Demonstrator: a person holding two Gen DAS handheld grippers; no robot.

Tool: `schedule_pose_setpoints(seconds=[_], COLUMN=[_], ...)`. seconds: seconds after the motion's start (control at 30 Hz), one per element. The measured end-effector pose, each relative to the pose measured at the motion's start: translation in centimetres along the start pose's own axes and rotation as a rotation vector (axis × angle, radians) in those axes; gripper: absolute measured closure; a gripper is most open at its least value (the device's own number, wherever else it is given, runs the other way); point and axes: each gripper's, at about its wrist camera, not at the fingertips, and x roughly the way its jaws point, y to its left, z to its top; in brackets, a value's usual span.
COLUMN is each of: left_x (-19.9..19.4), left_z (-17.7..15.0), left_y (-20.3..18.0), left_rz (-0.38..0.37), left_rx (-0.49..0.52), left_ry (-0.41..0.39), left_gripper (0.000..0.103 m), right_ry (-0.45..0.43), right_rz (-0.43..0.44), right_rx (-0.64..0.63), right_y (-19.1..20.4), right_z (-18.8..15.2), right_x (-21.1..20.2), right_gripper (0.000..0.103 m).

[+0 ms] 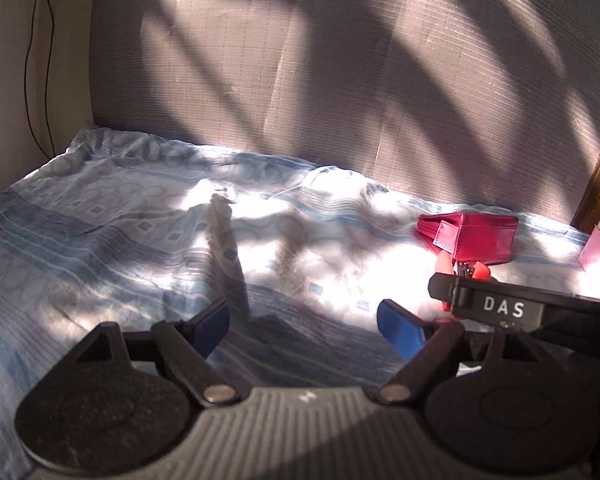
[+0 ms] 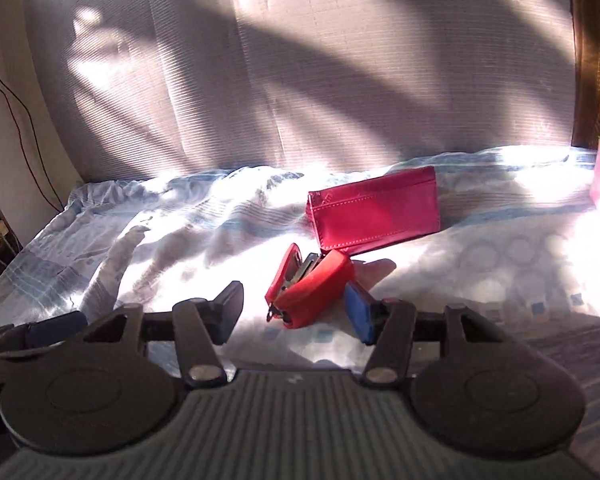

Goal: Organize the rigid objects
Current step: 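Move the right tool to the red stapler, then grasp the red stapler with the right tool and lift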

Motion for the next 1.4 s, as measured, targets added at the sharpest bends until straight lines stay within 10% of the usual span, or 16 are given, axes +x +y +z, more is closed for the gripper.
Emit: schedule_pose_setpoints(seconds=[0.2,0.87,1.07,1.27,1.4], left_x=[0.1,-0.2,-2.4,-5.9,-8.2], left_z=[0.0,-0.5,-2.4,-5.2,-6.9], left_y=[-0.1,-1.7,-4.9,-7.7,-8.5], left_rz=[-0.009,-0.040,-0.203,-0.563,-0.653], left_rx=[0.000,0.097,0.237,0.182,0.113], left_ry=[0.008,0.000,-0.012,0.184,0.279], left_gripper=[0.019,0.019,0.019,0.028,0.028], right_ry=[0.010,0.001,-0.038,-0.052,-0.062], right_rz=[-0.033,0.063,0.000,-0.008,-0.007], right_rx=[-0.040,-0.255,-0.151,-0.134,-0.138], right_y=[0.0,-3.2,-5.8,-6.2,-6.3], right_z=[0.1,-11.0,-14.3,-15.0,-14.8], right_x=[0.7,-16.4,-21.2,-22.2,-22.1], right_gripper=[0.059,0.060,0.056,0.055,0.052])
